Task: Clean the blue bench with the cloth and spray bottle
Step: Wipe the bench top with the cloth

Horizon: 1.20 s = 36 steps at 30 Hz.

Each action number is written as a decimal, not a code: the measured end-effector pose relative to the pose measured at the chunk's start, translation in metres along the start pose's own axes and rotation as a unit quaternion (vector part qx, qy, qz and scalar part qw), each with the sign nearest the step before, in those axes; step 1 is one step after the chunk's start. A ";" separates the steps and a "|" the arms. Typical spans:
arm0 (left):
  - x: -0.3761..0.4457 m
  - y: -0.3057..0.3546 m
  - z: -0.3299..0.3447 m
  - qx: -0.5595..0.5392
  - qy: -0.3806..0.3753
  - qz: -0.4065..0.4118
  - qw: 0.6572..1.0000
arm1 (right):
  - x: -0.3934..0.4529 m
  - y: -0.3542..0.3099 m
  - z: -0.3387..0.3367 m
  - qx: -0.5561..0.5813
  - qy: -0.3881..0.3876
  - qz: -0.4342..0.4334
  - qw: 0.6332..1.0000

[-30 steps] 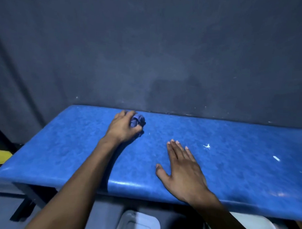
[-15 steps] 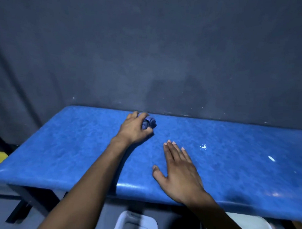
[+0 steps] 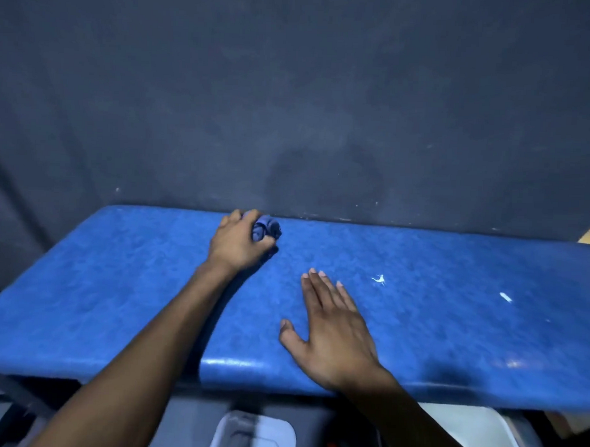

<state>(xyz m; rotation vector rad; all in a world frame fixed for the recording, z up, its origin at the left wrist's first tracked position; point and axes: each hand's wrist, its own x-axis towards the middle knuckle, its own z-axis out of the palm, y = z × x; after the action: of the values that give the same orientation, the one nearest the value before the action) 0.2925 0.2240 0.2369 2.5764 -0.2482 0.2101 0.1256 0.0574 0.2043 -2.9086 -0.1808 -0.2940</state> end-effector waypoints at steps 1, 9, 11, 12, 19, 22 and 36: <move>0.002 0.010 0.009 0.004 0.006 -0.011 1.000 | 0.000 0.000 0.000 0.002 0.002 0.000 1.000; -0.091 -0.016 -0.036 -0.014 -0.101 0.130 0.986 | -0.001 0.003 -0.001 0.003 -0.005 -0.004 1.000; -0.106 -0.027 -0.054 -0.027 -0.124 0.141 0.982 | 0.000 0.003 -0.002 0.000 -0.009 0.000 1.000; -0.108 -0.026 -0.060 -0.039 -0.122 0.136 0.982 | 0.000 0.001 -0.003 -0.002 -0.012 0.000 1.000; -0.096 0.033 -0.050 -0.144 -0.040 0.121 0.981 | -0.028 0.043 -0.046 0.037 0.052 0.025 0.998; -0.082 0.074 -0.025 -0.195 -0.026 0.118 0.973 | -0.052 0.112 -0.070 0.002 0.060 0.081 0.995; -0.078 0.167 0.081 -0.007 -0.103 0.247 0.964 | -0.081 0.179 -0.055 -0.016 0.033 0.116 0.993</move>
<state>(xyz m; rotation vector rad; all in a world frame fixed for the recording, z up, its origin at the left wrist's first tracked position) 0.1883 0.0515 0.2369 2.4777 -0.9663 0.1156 0.0627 -0.1365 0.2045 -2.9073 0.1740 -0.3553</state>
